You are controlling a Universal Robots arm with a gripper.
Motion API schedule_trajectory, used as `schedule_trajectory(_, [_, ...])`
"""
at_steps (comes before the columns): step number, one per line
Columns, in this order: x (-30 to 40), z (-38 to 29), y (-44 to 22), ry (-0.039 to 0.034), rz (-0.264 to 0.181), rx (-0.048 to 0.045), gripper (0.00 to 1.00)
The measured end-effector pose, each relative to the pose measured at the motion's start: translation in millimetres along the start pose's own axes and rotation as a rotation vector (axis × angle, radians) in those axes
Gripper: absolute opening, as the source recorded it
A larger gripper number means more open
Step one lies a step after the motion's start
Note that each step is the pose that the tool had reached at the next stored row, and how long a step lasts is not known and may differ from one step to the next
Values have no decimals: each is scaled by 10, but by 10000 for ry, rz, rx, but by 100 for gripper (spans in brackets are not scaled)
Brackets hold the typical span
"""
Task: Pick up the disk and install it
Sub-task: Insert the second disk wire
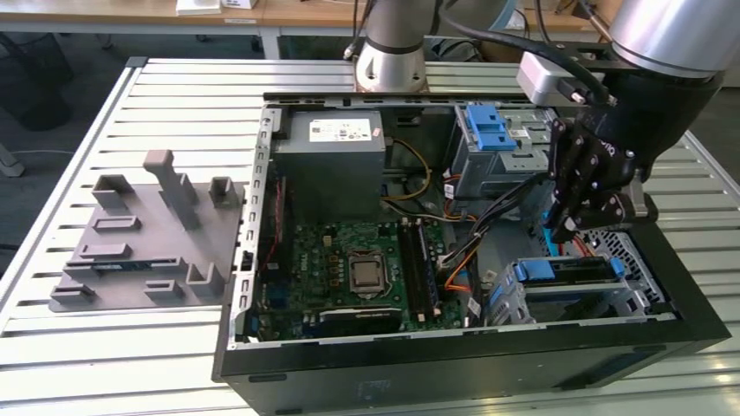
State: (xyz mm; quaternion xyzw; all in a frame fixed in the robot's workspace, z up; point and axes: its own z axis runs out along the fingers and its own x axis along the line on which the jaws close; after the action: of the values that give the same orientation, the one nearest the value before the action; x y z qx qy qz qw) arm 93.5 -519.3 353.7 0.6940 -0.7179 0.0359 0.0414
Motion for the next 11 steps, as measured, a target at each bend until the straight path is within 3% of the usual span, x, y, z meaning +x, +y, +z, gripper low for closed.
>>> schedule_trajectory(11, [-1, 1, -5, 1, 1, 2, 23])
